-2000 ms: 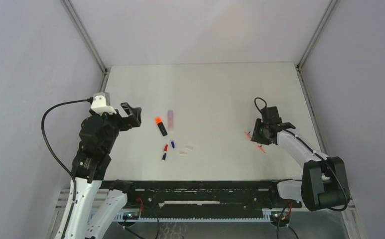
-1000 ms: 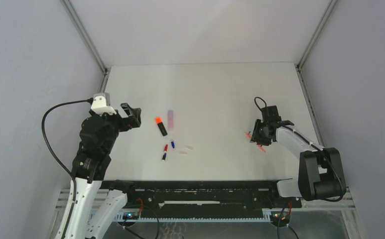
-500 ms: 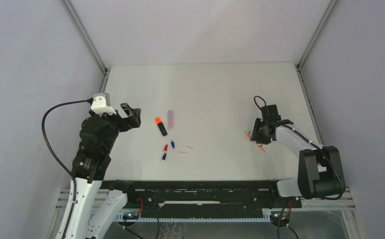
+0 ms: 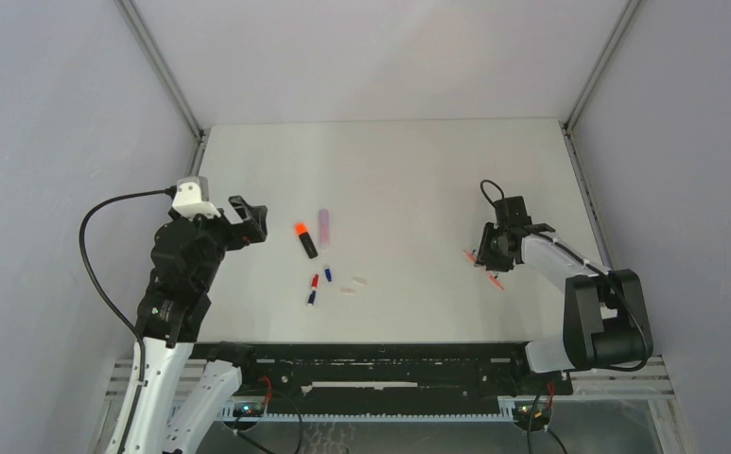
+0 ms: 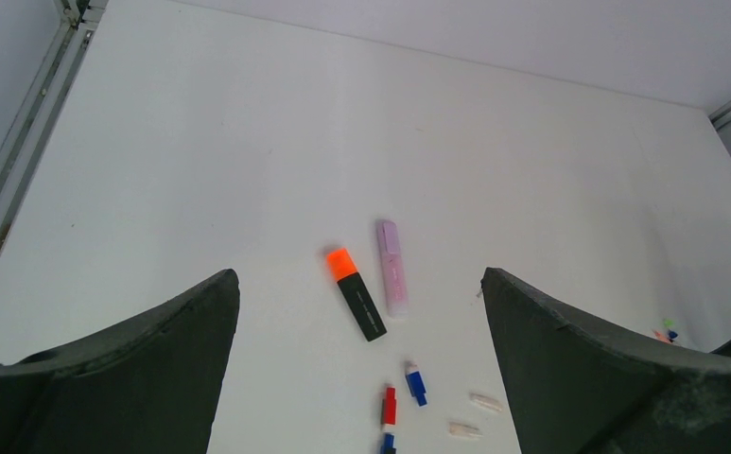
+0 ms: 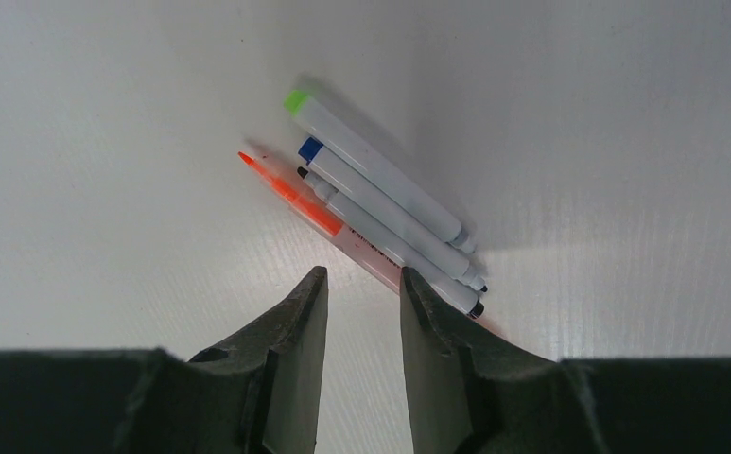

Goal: Insert the pens into the pen caps
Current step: Pick up the pen from the center of the board.

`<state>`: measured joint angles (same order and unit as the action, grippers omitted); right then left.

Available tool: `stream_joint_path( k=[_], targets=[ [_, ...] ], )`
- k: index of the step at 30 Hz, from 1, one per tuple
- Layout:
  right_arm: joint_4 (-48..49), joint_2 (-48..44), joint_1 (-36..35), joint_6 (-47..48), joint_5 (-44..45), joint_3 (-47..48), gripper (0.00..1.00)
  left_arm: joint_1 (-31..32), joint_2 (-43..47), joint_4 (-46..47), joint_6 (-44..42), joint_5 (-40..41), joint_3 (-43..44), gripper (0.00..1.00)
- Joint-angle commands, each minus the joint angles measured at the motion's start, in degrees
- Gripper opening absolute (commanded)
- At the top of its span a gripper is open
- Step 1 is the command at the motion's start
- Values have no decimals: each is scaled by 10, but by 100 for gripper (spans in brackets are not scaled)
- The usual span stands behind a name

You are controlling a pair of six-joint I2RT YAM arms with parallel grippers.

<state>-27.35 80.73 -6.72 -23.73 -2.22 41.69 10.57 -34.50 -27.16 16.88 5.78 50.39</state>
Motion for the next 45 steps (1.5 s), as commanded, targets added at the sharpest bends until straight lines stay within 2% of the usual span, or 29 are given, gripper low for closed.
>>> stream_joint_path(
  k=[1,7,16,20,24,28,35,45],
  targets=[
    [11,2,5,10,-5,21,33,-7,-2,19,-10,-10,-13,100],
    [-3,-8,1,8,-30,21,32,-9,-3,21,-10,-12,-14,100],
    [-31,-40,-46,-7,-52,24,32,-11,-1,21,-9,-15,-16,100],
    [-41,-53,-73,9,-20,40,33,-12,1,21,-9,-16,-16,100],
    [-57,-44,-96,36,47,67,39,-12,4,21,-9,-15,-16,100],
    [-60,-16,-87,51,74,83,41,-12,7,21,-10,-14,-18,100],
    [-43,12,-66,61,64,86,44,-12,8,21,-10,-13,-18,100],
    [-44,44,-59,68,61,90,37,-12,6,21,-10,-14,-18,100]
  ],
)
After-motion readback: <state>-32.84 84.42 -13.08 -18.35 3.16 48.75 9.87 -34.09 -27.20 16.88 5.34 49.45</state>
